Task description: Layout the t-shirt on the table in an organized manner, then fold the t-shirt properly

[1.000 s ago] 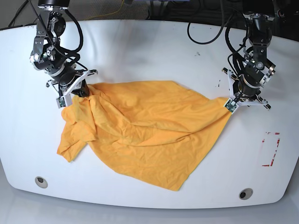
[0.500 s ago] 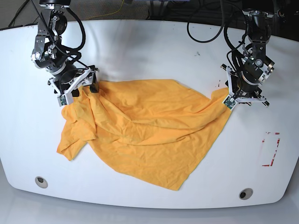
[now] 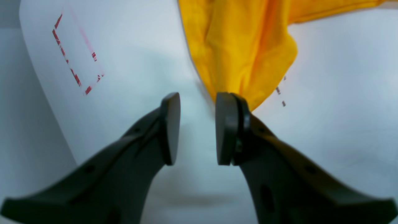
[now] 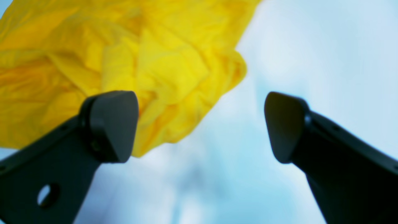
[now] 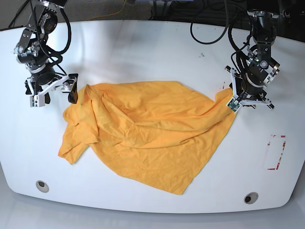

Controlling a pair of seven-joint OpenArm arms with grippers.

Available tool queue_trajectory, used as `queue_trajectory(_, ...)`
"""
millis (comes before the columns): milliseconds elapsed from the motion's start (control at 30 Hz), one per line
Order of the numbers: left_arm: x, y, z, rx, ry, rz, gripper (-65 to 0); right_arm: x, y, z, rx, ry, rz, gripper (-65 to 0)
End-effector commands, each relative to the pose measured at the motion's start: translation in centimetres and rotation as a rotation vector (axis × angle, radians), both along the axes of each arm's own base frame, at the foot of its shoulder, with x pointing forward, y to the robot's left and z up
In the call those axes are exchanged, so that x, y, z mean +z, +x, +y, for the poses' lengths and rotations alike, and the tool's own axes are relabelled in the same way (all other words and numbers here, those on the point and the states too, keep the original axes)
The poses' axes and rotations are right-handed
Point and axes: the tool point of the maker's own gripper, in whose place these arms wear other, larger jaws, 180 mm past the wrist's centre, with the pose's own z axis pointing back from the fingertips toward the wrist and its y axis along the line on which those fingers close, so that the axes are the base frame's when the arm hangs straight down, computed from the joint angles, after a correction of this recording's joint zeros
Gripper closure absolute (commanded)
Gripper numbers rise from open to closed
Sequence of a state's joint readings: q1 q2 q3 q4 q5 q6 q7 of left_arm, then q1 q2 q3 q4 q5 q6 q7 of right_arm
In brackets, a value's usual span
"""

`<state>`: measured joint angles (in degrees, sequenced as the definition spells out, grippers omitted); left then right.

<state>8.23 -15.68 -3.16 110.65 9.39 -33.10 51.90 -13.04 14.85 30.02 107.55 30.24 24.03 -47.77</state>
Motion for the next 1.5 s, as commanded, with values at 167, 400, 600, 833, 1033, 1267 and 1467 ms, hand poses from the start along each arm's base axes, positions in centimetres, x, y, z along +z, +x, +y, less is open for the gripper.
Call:
queue_trajectory(167, 1.2, 0.7, 0.1, -0.009, 0.006, -0.041, -18.0, -1.8, -1.3, 0.6, 0.042, 0.055, -0.005, -60.2)
queue_trajectory(400, 1.2, 0.7, 0.1, -0.009, 0.005, -0.042, -18.0, -3.8, -2.0, 1.3, 0.093, 0.1, 0.017, -60.2)
queue_trajectory(600, 1.2, 0.7, 0.1, -0.01, 0.004, -0.043, -18.0, -5.6, -1.9, 0.1, 0.033, 0.152, 0.048, -60.2)
queue_trajectory(833, 1.2, 0.7, 0.1, -0.01, 0.006, -0.043, -17.9, -7.4, -0.7, -0.3, -0.001, 0.223, 0.071, -60.2)
queue_trajectory(1033, 1.2, 0.7, 0.2, -0.011, 0.007, -0.043, -13.0, -7.9, 0.4, 0.1, -0.007, 0.262, 0.072, -60.1)
queue_trajectory(1267, 1.3, 0.7, 0.2, -0.011, 0.01, -0.043, -7.1, -8.1, 1.2, 2.7, 0.034, 0.295, 0.069, -60.1)
queue_trajectory(1467, 1.2, 0.7, 0.2, -0.01, 0.01, -0.042, -7.3, -8.4, 1.3, 4.6, 0.081, 0.307, 0.085, -60.1)
